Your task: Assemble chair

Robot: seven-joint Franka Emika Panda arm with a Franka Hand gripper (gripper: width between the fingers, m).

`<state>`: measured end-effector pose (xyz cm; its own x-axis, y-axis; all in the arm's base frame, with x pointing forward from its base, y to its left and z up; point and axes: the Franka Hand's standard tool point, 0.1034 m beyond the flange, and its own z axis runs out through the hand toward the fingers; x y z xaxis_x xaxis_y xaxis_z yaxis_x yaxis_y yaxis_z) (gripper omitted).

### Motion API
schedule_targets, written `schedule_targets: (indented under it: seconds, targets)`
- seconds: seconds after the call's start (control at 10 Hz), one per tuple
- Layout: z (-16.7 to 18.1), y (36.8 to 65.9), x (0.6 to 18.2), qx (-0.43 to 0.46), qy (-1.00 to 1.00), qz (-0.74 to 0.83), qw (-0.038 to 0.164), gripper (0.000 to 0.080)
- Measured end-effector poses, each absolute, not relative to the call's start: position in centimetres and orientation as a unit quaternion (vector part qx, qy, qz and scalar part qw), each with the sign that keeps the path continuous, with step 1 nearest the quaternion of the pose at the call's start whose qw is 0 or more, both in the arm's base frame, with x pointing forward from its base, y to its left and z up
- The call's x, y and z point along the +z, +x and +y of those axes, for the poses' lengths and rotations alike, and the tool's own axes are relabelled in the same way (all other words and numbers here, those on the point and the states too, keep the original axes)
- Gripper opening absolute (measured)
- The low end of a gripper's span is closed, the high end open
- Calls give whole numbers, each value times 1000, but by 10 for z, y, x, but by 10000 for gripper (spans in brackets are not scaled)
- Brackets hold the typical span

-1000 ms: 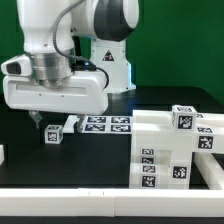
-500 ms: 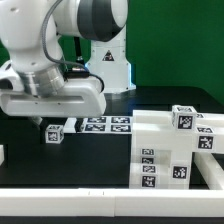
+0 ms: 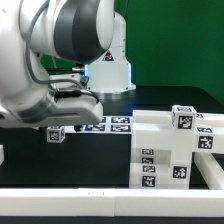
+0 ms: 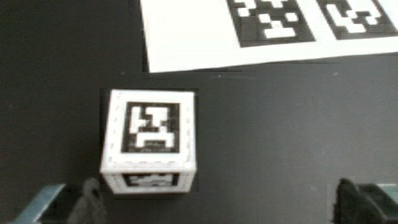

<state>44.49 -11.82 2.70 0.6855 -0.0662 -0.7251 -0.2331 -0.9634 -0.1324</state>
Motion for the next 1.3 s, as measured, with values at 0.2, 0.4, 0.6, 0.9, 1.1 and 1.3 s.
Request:
schedule_targets:
  seconds: [0.2, 0.4, 0.6, 0.9, 1.1, 1.3]
  targets:
    - [-117, 441, 25, 422, -895, 83, 115, 649]
    - [-124, 434, 16, 439, -886, 99, 111, 649]
    - [-125, 429, 18, 454, -877, 110, 114, 649]
    - [-125, 426, 16, 456, -875, 112, 115, 649]
    - [-128, 411, 8, 471, -866, 123, 117, 649]
    - [-129, 407, 6, 473, -864, 126, 117, 649]
